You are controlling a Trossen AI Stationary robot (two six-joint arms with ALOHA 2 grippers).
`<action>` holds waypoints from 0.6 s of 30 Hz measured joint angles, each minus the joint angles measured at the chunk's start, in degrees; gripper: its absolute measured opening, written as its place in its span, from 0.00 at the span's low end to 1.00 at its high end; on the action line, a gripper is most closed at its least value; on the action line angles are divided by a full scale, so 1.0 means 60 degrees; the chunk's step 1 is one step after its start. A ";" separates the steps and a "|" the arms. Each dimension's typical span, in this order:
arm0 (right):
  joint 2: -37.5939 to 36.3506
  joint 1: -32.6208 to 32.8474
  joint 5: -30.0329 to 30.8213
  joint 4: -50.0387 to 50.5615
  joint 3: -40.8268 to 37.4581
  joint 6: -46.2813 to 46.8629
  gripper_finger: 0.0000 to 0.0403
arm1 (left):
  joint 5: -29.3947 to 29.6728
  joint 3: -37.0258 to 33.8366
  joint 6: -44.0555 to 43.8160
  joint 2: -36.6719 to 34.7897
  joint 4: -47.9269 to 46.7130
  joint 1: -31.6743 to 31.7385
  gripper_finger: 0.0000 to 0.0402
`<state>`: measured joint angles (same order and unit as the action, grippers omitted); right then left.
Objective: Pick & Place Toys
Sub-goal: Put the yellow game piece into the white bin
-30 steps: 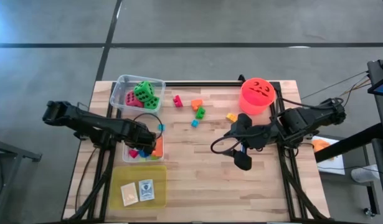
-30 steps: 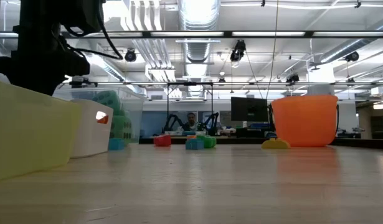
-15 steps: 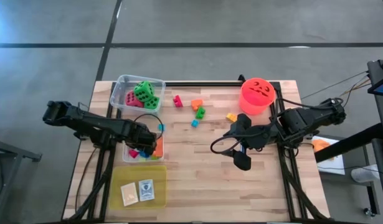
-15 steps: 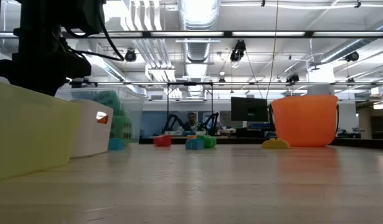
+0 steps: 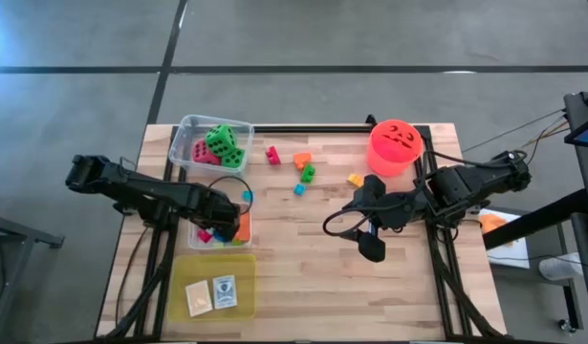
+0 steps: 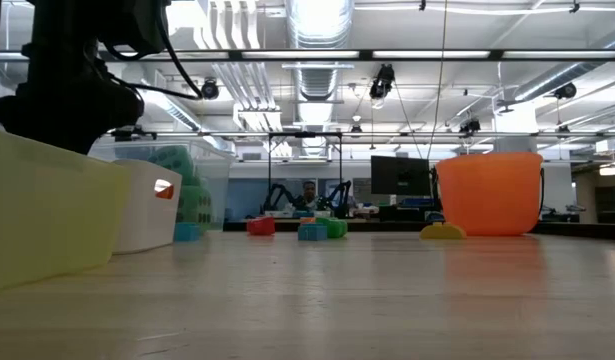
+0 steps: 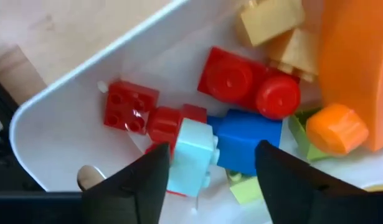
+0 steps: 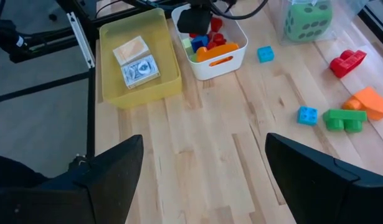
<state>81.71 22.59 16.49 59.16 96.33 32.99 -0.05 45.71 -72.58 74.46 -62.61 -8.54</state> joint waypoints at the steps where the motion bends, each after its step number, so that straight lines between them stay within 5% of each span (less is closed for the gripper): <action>1: 0.0000 0.0000 0.0000 -0.0003 0.0000 0.0000 0.82 | -0.0098 0.0000 0.0074 0.0000 0.0004 0.0009 0.58; 11: 0.0000 -0.0141 0.0179 0.0003 -0.0004 0.0033 0.82 | -0.0573 0.0100 -0.0159 -0.0218 -0.0218 0.0142 0.67; 18: 0.0000 -0.1206 0.0751 0.0283 -0.0004 0.0717 0.82 | -0.0446 0.0897 -0.0145 -0.0479 -0.0629 0.0150 0.68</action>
<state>81.71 15.35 21.00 60.85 96.31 37.30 -2.72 51.10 -73.46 71.58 -66.39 -7.64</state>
